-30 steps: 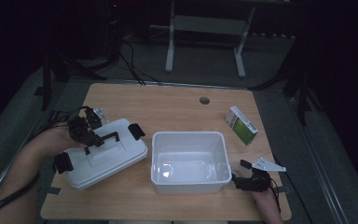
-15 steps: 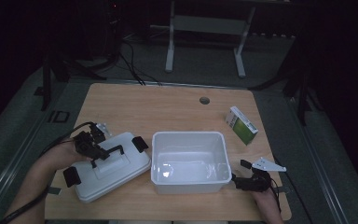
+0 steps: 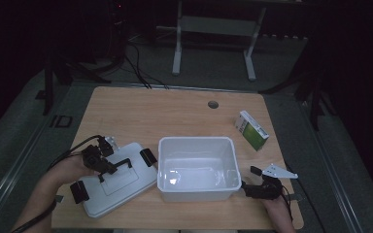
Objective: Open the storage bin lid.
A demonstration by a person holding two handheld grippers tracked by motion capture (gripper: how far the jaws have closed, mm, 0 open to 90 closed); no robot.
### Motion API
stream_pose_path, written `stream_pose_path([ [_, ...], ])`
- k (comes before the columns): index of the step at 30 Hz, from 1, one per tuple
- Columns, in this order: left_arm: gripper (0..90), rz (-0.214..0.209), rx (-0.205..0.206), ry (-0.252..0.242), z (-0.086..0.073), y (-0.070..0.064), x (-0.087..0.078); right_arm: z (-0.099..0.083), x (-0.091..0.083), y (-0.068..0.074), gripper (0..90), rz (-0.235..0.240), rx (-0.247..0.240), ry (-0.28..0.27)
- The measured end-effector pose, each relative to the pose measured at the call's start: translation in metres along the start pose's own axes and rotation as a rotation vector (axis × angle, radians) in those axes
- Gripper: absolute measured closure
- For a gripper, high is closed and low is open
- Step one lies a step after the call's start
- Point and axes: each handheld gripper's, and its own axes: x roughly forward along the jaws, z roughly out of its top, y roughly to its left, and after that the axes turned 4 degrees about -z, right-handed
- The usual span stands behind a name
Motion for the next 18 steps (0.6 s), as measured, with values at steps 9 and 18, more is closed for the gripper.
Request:
stream_pose_path([
  [9, 83.5, -0.029, -0.023, 0.015, -0.001, 0.006, 0.004, 0.0, -0.001, -0.001, 14.0, 0.004, 0.004, -0.004],
  [18, 78.2, -0.012, -0.059, 0.078, 0.003, 0.012, 0.002, 0.0, 0.001, 0.001, 14.2, 0.004, -0.02, 0.013],
])
